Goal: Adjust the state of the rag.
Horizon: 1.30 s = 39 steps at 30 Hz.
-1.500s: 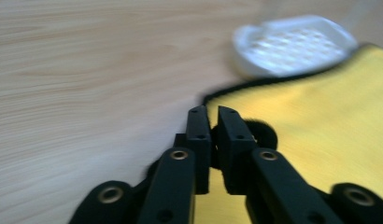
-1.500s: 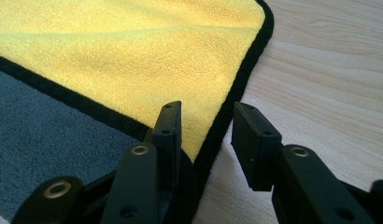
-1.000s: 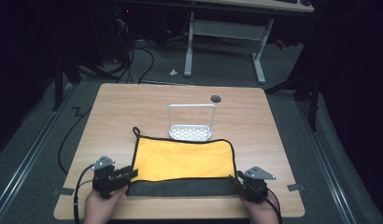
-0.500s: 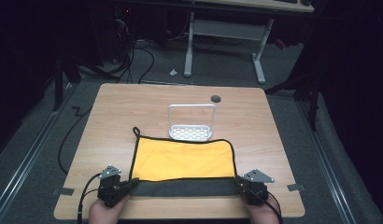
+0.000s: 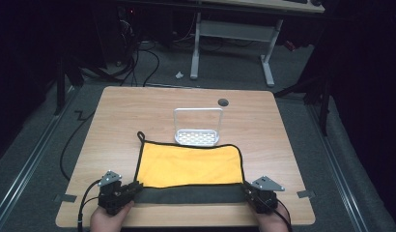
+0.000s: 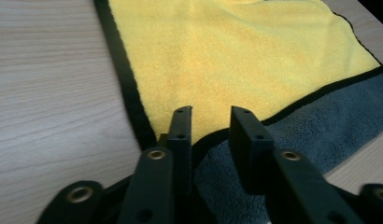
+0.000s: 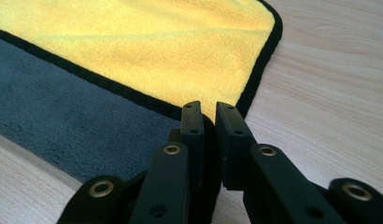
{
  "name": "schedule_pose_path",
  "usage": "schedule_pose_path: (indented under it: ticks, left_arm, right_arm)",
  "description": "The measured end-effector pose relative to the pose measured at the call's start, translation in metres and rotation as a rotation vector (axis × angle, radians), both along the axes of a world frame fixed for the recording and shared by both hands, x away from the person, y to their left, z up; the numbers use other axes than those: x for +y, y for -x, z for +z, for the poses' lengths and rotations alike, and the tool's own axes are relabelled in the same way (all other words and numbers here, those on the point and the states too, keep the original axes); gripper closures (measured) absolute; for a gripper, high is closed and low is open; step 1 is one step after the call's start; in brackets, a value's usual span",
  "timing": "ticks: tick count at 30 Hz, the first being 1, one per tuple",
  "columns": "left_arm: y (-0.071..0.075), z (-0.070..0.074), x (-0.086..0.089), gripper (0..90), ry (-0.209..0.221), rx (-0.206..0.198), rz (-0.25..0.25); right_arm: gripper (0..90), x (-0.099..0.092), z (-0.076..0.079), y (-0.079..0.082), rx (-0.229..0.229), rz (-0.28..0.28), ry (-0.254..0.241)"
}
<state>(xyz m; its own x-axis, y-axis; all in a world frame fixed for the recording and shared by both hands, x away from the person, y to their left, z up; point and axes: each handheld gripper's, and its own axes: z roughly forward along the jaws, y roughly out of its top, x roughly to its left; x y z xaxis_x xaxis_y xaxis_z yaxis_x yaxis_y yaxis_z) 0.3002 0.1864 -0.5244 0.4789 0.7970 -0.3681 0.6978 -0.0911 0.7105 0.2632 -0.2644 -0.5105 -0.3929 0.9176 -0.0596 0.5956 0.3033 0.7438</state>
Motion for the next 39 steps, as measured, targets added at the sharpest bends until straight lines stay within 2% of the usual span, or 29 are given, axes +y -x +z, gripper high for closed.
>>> schedule_pose_path:
  ticks: [2, 4, 5, 7, 12, 19, 27, 32, 34, 39]
  left_arm:
    - [-0.001, -0.005, -0.007, 62.6, -0.053, 0.011, -0.018]
    - [0.001, -0.006, -0.01, 62.7, -0.064, -0.002, -0.015]
    - [0.001, -0.006, -0.012, 64.2, -0.083, -0.01, -0.013]
    - [0.004, -0.006, -0.014, 74.2, -0.125, -0.03, -0.026]
    - [0.01, -0.003, -0.017, 86.2, -0.173, -0.061, -0.037]
    - [0.016, 0.008, -0.01, 86.9, -0.124, -0.089, -0.02]
    - [0.035, 0.018, -0.001, 86.8, -0.081, -0.099, -0.044]
    - [0.049, 0.018, 0.0, 86.8, -0.069, -0.087, -0.061]
    - [0.057, 0.015, 0.0, 86.3, -0.069, -0.076, -0.065]
    - [0.074, 0.007, 0.005, 85.1, -0.056, -0.04, -0.053]
  right_arm:
    - [82.5, -0.002, 0.0, 0.0, 0.003, -0.005, -0.008]
    - [82.5, -0.002, 0.0, 0.0, 0.003, -0.004, -0.009]
    - [82.5, -0.002, 0.0, -0.001, 0.004, -0.003, -0.01]
    - [82.5, -0.002, -0.001, -0.001, 0.007, -0.004, -0.007]
    - [82.6, -0.003, -0.001, -0.002, 0.007, -0.004, -0.009]
    - [82.9, -0.003, 0.001, 0.001, -0.003, -0.005, -0.011]
    - [83.6, 0.0, 0.011, 0.011, -0.04, 0.003, -0.027]
    - [83.5, -0.007, 0.01, 0.032, -0.037, 0.011, -0.046]
    - [82.1, -0.013, 0.011, 0.047, -0.034, 0.004, -0.074]
    - [77.1, -0.024, 0.008, 0.062, -0.022, -0.025, -0.103]
